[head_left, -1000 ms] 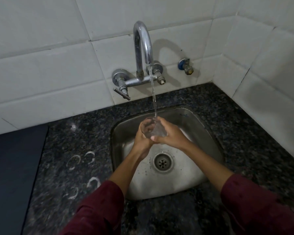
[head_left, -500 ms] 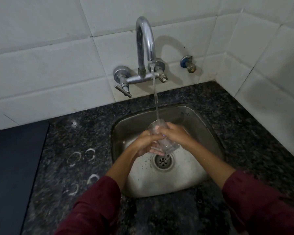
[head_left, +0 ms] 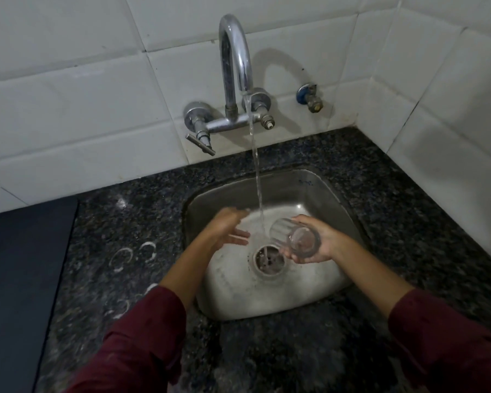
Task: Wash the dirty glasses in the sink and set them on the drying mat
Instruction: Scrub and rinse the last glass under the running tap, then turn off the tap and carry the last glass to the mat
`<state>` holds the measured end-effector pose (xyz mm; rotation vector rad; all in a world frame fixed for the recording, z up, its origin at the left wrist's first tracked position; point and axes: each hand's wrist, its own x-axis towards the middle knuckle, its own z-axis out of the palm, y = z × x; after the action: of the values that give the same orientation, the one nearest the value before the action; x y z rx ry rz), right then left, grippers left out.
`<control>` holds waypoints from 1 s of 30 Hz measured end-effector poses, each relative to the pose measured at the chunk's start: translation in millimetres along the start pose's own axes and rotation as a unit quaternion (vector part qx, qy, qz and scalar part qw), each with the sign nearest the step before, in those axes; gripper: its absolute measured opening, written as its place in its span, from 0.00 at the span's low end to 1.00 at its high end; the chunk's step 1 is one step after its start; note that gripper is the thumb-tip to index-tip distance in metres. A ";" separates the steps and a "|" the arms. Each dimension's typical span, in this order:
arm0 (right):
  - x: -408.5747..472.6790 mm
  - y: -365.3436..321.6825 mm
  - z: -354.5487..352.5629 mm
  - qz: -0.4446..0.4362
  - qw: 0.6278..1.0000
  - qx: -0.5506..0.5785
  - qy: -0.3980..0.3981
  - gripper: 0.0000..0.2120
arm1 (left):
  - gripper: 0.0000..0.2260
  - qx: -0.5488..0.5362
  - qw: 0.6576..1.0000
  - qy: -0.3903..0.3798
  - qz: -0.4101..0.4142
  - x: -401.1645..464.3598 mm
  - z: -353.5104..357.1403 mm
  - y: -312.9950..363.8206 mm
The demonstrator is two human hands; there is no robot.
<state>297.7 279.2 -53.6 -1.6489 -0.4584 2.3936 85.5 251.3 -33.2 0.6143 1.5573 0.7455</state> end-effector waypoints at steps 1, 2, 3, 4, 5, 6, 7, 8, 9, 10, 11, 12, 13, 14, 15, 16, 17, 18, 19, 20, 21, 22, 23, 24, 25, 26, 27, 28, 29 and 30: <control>-0.6 -0.4 -4.0 -0.004 1.000 0.018 0.003 0.24 | 0.27 -0.011 0.998 0.051 0.034 2.8 -3.0 8.8; -0.1 -1.1 -7.0 -0.009 0.999 0.038 0.002 0.25 | 0.28 -0.023 0.993 0.097 0.066 5.3 -6.9 19.0; -0.3 -2.4 -8.2 -0.017 0.998 0.052 0.003 0.25 | 0.29 -0.029 0.985 0.138 0.097 7.5 -11.4 30.2; 0.1 -3.8 -8.9 -0.023 0.997 0.068 0.001 0.26 | 0.29 -0.022 0.976 0.175 0.128 8.8 -15.4 42.0; 0.5 -5.2 -9.8 -0.027 0.996 0.080 0.004 0.26 | 0.28 -0.005 0.966 0.206 0.156 11.1 -19.9 54.0; -1.0 -7.0 -9.0 -0.030 0.995 0.091 0.000 0.25 | 0.26 0.012 0.955 0.235 0.179 12.4 -22.7 65.2; -4.7 -8.7 -6.8 -0.036 0.995 0.096 -0.001 0.24 | 0.24 0.032 0.945 0.258 0.198 13.8 -25.4 75.9; -8.5 -10.4 -4.4 -0.042 0.994 0.100 -0.003 0.23 | 0.23 0.054 0.935 0.278 0.214 16.3 -27.9 84.5; -12.2 -11.6 -1.6 -0.048 0.994 0.100 -0.001 0.22 | 0.22 0.076 0.925 0.299 0.223 21.4 -30.8 90.9; -16.0 -12.7 1.8 -0.051 0.994 0.101 -0.003 0.22 | 0.22 0.096 0.917 0.317 0.222 30.0 -34.8 94.2; -18.8 -14.0 4.9 -0.055 0.993 0.100 -0.004 0.22 | 0.22 0.111 0.910 0.332 0.221 38.1 -38.6 96.2; -20.5 -15.2 7.0 -0.060 0.993 0.099 -0.006 0.21 | 0.22 0.121 0.905 0.343 0.218 47.1 -41.2 97.0; -22.5 -16.0 9.2 -0.064 0.993 0.095 -0.008 0.21 | 0.22 0.130 0.901 0.352 0.218 45.0 -38.3 99.1; -23.6 -16.5 11.2 -0.066 0.994 0.090 -0.010 0.20 | 0.20 0.144 0.895 0.359 0.221 39.2 -33.2 101.4; -24.7 -17.1 13.2 -0.066 0.994 0.087 -0.011 0.20 | 0.19 0.167 0.888 0.364 0.227 33.9 -29.1 103.2; -26.3 -17.8 14.9 -0.066 0.994 0.089 -0.015 0.19 | 0.18 0.197 0.879 0.368 0.232 27.5 -24.0 105.0; -27.9 -17.8 15.6 -0.066 0.994 0.091 -0.015 0.20 | 0.18 0.225 0.870 0.371 0.232 23.4 -20.9 104.9; -29.0 -17.6 15.8 -0.067 0.993 0.093 -0.013 0.20 | 0.18 0.249 0.861 0.377 0.235 19.8 -19.2 104.3; -29.0 -17.6 15.7 -0.068 0.994 0.091 -0.010 0.20 | 0.19 0.269 0.851 0.382 0.239 18.2 -19.3 103.4; -29.5 -17.3 15.7 -0.067 0.993 0.092 -0.009 0.20 | 0.21 0.290 0.843 0.381 0.246 17.0 -20.4 102.6; -30.7 -16.5 16.3 -0.068 0.993 0.092 -0.009 0.20 | 0.21 0.306 0.836 0.379 0.251 14.8 -21.5 101.9; -31.5 -15.6 16.4 -0.068 0.994 0.089 -0.012 0.20 | 0.21 0.317 0.834 0.373 0.254 13.8 -23.2 101.3; -32.3 -14.7 16.9 -0.069 0.994 0.084 -0.016 0.20 | 0.21 0.324 0.836 0.363 0.252 11.0 -23.4 99.0; -33.1 -13.0 18.1 -0.069 0.994 0.081 -0.020 0.20 | 0.21 0.320 0.846 0.347 0.248 4.6 -21.3 94.9; -34.6 -10.2 20.3 -0.067 0.994 0.080 -0.024 0.19 | 0.23 0.319 0.856 0.325 0.244 -3.1 -18.5 86.2; -36.6 -6.6 23.5 -0.065 0.995 0.075 -0.029 0.18 | 0.27 0.341 0.863 0.294 0.231 -13.5 -15.1 73.0; -38.3 -2.5 27.3 -0.064 0.995 0.062 -0.035 0.17 | 0.33 0.389 0.863 0.240 0.217 -25.2 -10.4 55.2; -39.5 1.5 31.8 -0.067 0.996 0.049 -0.039 0.17 | 0.38 0.444 0.857 0.155 0.210 -38.3 -4.8 35.2; -39.8 5.4 37.5 -0.071 0.996 0.041 -0.042 0.16 | 0.43 0.485 0.844 0.054 0.221 -48.1 -0.4 14.6; -39.4 9.8 44.0 -0.073 0.996 0.037 -0.048 0.15 | 0.47 0.486 0.840 -0.043 0.238 -57.1 3.9 -4.4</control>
<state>270.9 250.8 -8.2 -1.4238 -0.4815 2.3592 96.2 206.0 0.3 1.8095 1.6531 0.1997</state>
